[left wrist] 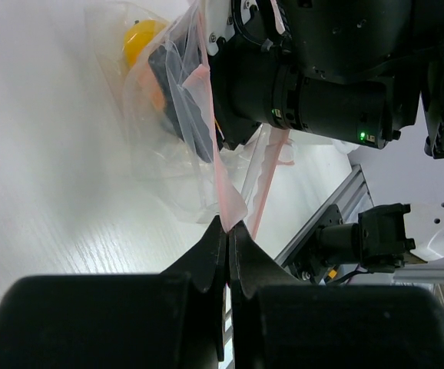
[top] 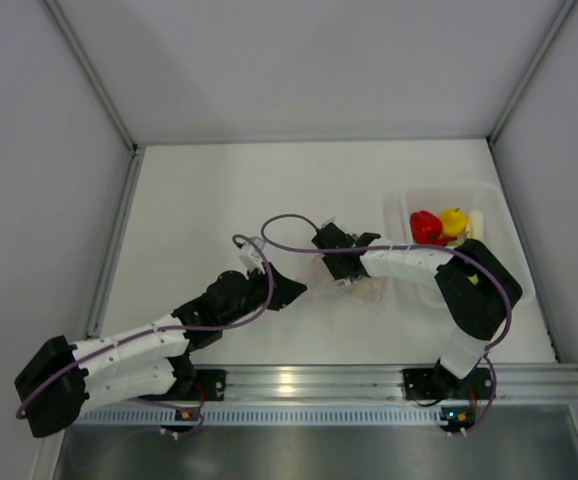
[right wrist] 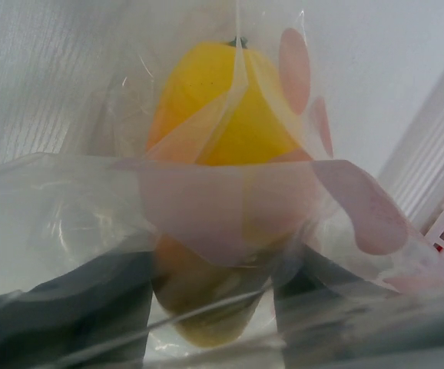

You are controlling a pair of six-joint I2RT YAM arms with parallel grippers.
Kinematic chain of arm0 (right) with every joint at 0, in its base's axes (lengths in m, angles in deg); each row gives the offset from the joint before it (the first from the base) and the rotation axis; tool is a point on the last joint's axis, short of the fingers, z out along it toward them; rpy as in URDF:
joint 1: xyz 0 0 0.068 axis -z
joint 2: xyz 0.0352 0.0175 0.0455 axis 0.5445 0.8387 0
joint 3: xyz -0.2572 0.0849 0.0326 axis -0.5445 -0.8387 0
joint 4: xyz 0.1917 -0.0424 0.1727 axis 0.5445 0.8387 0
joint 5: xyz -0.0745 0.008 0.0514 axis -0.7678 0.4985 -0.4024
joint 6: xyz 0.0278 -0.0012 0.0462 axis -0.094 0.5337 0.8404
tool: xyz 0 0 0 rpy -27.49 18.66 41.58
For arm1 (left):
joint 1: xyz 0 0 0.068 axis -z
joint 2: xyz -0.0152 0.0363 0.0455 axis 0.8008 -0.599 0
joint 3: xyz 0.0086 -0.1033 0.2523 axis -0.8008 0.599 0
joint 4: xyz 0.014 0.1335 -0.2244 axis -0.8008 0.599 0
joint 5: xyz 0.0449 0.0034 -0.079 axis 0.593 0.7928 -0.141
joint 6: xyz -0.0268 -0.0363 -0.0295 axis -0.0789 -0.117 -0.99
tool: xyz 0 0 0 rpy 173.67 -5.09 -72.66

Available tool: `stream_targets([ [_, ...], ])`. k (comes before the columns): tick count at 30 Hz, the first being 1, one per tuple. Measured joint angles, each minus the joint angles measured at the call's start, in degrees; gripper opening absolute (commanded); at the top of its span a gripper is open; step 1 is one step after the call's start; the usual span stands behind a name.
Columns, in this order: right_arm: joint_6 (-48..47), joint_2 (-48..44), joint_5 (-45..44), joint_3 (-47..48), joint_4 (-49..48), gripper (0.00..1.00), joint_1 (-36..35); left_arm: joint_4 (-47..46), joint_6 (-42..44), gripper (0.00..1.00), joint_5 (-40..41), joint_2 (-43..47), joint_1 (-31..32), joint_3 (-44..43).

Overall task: Open the zip-top bag and remove the fake food
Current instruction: Pick up the fake fruit from the zipper food storage bag.

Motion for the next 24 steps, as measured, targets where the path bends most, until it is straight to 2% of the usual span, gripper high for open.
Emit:
stream_targets([
  [1,0.0,0.0,0.1,0.0,-0.1,0.42,0.0,0.0,0.0,0.00,0.0,0.0,0.0,0.0],
  [6,0.6,-0.7,0.8,0.0,0.2,0.31,0.0,0.0,0.0,0.00,0.1,0.0,0.0,0.0],
  [17,5.7,-5.9,-2.3,4.6,7.6,0.26,-2.5,0.6,1.3,0.00,1.2,0.5,0.6,-1.8],
  [24,10.7,-7.3,-4.8,6.9,12.2,0.25,-11.3,1.8,2.8,0.00,5.0,3.4,0.8,-2.7],
])
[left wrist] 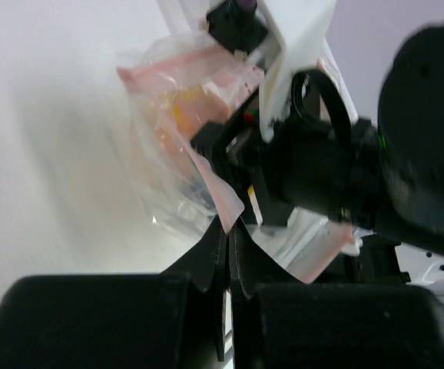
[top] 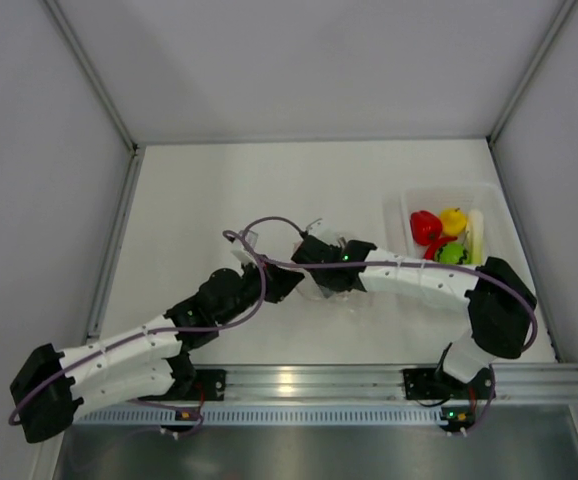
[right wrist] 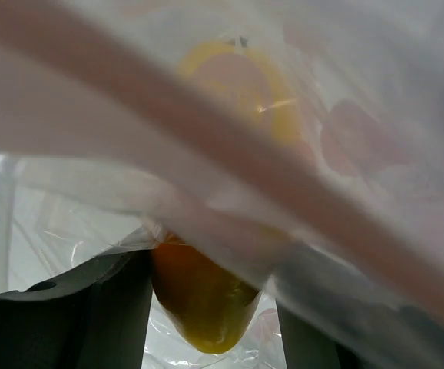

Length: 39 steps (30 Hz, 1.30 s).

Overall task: Open the zip-top bag and remove the fake food
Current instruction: Pick up the fake fruit from the zipper food storage bag.

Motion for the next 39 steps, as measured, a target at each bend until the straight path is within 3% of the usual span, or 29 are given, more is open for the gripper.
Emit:
stream_targets([
  [7,6.0,-0.4,-3.4,2.1,4.7,0.20,-6.4,0.3,1.8,0.00,2.7,0.7,0.3,-1.1],
  [25,13.0,-14.1,-8.7,-1.1,2.9,0.02,-6.0,0.1,3.2,0.00,2.5,-3.1,0.7,-1.2],
  [34,16.3,-0.6,-9.7,2.6,3.1,0.00,-6.0,2.0,5.8,0.00,3.8,-3.3,4.6,-3.0],
  [39,19.6,5.3,-9.8,8.2,4.7,0.00,-5.1,4.0,7.1,0.00,10.3,-3.9,7.1,-3.9],
])
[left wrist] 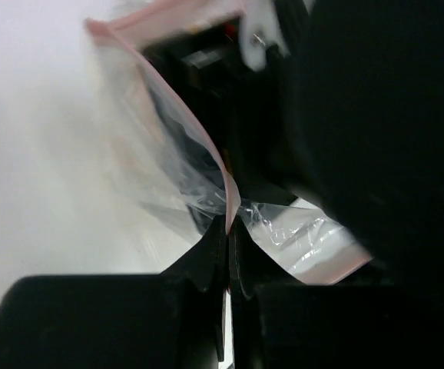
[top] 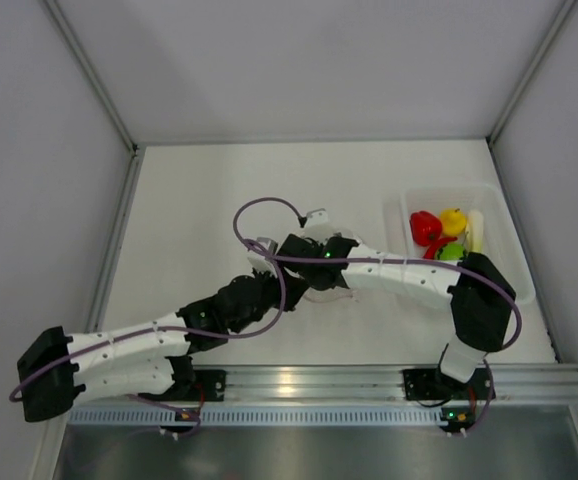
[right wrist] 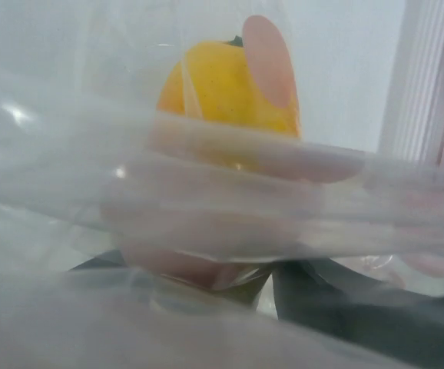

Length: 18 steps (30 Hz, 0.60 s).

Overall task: Open the zip-top bag and remove the fake food
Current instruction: Pick up the fake fruit from the zipper food storage bag.

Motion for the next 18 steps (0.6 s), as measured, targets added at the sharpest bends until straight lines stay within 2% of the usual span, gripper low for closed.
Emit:
stream_targets([
  [2,0.7,0.7,-0.3,1.3,0.5,0.00,0.0,0.0,0.3,0.00,1.7,-0.9,2.3,-0.5],
  [13,1.7,1.0,3.2,2.9,4.2,0.00,3.7,-1.6,-1.3,0.00,7.7,-4.3,4.0,-1.2],
  [18,0.9,-2.0,4.2,2.3,5.3,0.00,4.1,-2.3,-2.1,0.00,8.7,-4.9,4.9,-0.9],
])
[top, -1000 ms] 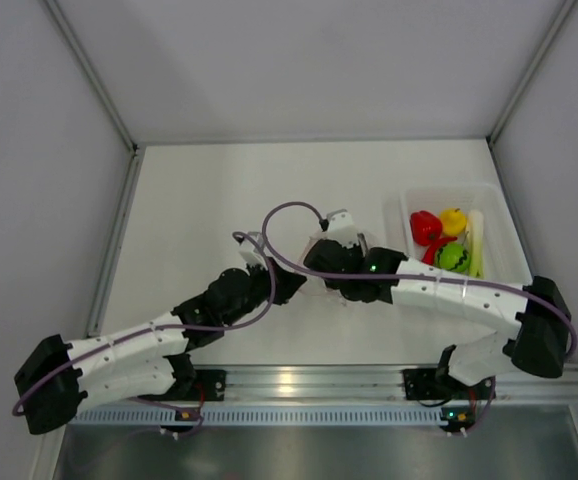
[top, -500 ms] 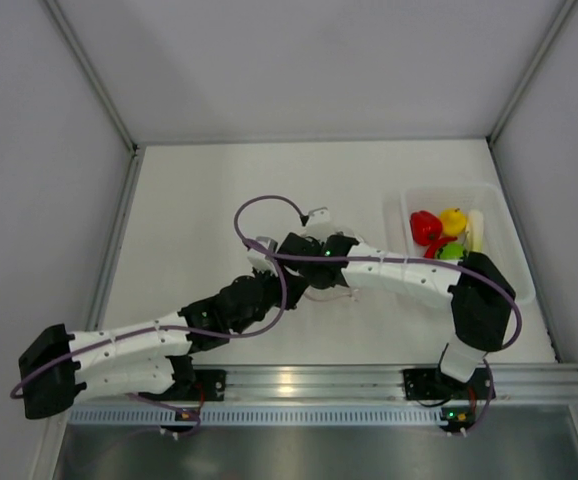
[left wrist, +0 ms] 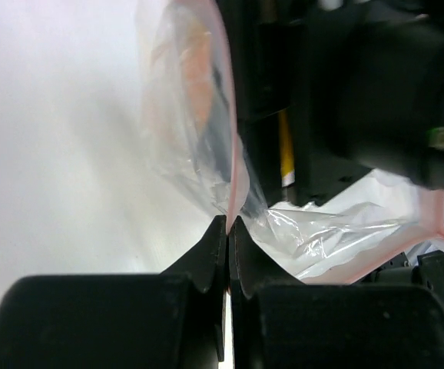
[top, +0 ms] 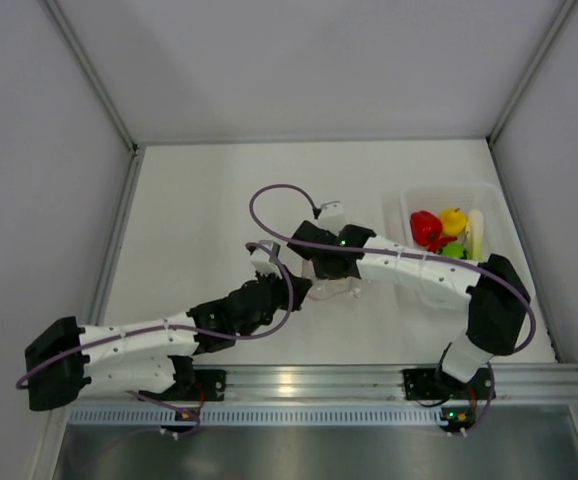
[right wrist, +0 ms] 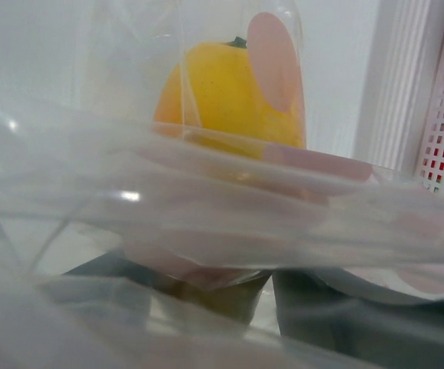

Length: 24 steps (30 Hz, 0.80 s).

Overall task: Open the zip-top bag and remove the fake food
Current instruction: Pick up the fake fruit from the zipper food storage bag.

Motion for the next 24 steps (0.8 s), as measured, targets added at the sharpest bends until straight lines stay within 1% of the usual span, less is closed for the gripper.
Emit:
stream_targets([
  [4,-0.9,-3.5,1.4,-1.9,0.2,0.00,0.7,-0.1,-1.0,0.00,1.2,-0.2,0.1,0.6],
  [8,-2.2,-6.6,4.1,-4.8,-0.2,0.00,3.1,-0.7,-1.9,0.00,1.8,-1.6,0.2,1.0],
  [15,-4.4,-10.9,6.5,-6.7,-0.2,0.00,6.7,-5.0,-3.3,0.00,2.1,-2.6,0.2,1.4],
  [19,-4.7,-10.2,6.2,-6.5,-0.2,0.00,7.0,-5.5,-3.3,0.00,1.7,-2.2,0.2,1.4],
  [24,-3.6,-4.9,4.9,-5.1,-0.9,0.00,6.6,-4.0,-1.7,0.00,1.5,-1.0,0.8,1.1],
])
